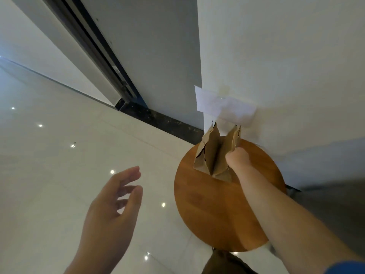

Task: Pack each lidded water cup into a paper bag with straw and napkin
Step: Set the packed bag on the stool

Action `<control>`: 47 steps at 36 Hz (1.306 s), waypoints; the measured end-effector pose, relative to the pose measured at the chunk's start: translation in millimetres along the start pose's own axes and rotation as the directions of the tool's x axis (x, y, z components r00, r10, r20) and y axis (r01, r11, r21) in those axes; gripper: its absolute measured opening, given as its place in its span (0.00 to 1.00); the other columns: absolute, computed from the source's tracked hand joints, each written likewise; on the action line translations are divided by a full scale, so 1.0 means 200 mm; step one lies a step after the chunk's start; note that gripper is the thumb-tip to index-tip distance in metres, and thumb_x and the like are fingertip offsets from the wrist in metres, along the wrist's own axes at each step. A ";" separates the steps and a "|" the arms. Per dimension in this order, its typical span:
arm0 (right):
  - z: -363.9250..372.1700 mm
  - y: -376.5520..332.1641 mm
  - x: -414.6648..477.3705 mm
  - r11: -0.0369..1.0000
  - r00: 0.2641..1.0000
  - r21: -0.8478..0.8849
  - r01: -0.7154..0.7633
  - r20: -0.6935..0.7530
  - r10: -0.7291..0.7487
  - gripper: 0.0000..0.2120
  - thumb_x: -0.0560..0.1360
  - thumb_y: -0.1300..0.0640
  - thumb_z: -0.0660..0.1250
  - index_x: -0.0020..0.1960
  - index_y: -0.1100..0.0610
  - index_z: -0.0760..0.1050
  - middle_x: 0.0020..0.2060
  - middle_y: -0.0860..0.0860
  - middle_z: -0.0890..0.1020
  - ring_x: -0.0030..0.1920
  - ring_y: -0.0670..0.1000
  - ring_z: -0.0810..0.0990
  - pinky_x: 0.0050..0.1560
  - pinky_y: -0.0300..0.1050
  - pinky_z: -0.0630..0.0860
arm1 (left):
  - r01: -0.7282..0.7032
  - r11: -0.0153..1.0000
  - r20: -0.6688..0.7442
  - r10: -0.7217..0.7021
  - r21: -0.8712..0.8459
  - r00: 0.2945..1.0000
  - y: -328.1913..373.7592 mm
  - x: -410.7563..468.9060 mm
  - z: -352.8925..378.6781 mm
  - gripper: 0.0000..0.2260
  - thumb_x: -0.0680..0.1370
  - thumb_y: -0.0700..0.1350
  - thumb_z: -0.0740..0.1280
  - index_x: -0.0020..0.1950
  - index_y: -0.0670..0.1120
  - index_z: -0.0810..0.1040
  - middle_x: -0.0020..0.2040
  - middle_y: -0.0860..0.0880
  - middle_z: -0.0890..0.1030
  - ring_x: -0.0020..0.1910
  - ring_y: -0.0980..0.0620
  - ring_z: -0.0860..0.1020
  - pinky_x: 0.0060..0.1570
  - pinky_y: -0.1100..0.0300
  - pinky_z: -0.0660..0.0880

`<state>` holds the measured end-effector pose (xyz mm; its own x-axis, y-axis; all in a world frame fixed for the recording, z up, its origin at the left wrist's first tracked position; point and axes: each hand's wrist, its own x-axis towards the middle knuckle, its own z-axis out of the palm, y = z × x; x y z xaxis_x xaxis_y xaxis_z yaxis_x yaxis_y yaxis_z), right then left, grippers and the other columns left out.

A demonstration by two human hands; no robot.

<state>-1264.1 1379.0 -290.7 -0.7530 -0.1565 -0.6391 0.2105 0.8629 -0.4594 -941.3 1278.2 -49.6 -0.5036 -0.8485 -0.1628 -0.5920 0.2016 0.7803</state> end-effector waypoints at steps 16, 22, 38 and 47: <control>-0.08 0.12 -0.34 0.996 0.994 0.014 0.086 -0.068 -0.085 0.35 0.83 0.43 0.65 0.85 0.51 0.57 0.79 0.56 0.70 0.75 0.61 0.73 0.66 0.53 0.73 | -0.148 0.988 0.211 0.134 0.048 0.968 -0.12 0.20 -0.17 0.25 0.72 0.65 0.63 0.70 0.75 0.67 0.62 0.67 0.76 0.55 0.59 0.79 0.45 0.67 0.74; -0.25 0.36 -0.96 0.988 0.930 0.053 0.145 -0.350 -0.117 0.34 0.83 0.39 0.63 0.85 0.43 0.55 0.77 0.53 0.70 0.56 0.51 0.79 0.53 0.48 0.78 | -0.442 0.896 0.440 0.417 -0.051 0.795 -0.16 0.21 -0.09 0.27 0.76 0.66 0.61 0.73 0.81 0.57 0.69 0.84 0.59 0.66 0.75 0.68 0.60 0.61 0.75; -0.66 1.39 -2.25 0.942 0.614 0.337 0.003 -0.744 0.264 0.29 0.81 0.40 0.64 0.81 0.38 0.63 0.73 0.45 0.71 0.59 0.49 0.78 0.61 0.52 0.81 | -0.712 0.585 0.675 0.707 -0.388 0.213 0.27 -0.58 0.37 0.27 0.81 0.63 0.63 0.76 0.77 0.56 0.75 0.80 0.56 0.77 0.66 0.63 0.76 0.51 0.70; -0.76 2.12 -2.39 0.914 0.623 0.403 -0.040 -0.705 0.338 0.30 0.82 0.38 0.64 0.81 0.34 0.59 0.73 0.40 0.70 0.50 0.35 0.76 0.42 0.31 0.70 | -0.768 0.494 0.754 0.656 -0.407 0.023 0.50 -1.28 0.98 0.30 0.82 0.60 0.67 0.80 0.72 0.55 0.82 0.67 0.55 0.79 0.63 0.60 0.70 0.68 0.65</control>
<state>-909.7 1893.3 -85.5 -0.8379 0.5328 -0.1187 0.4737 0.6017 -0.6430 -994.1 1612.0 -48.8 -0.8745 0.4822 0.0530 0.3503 0.5521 0.7566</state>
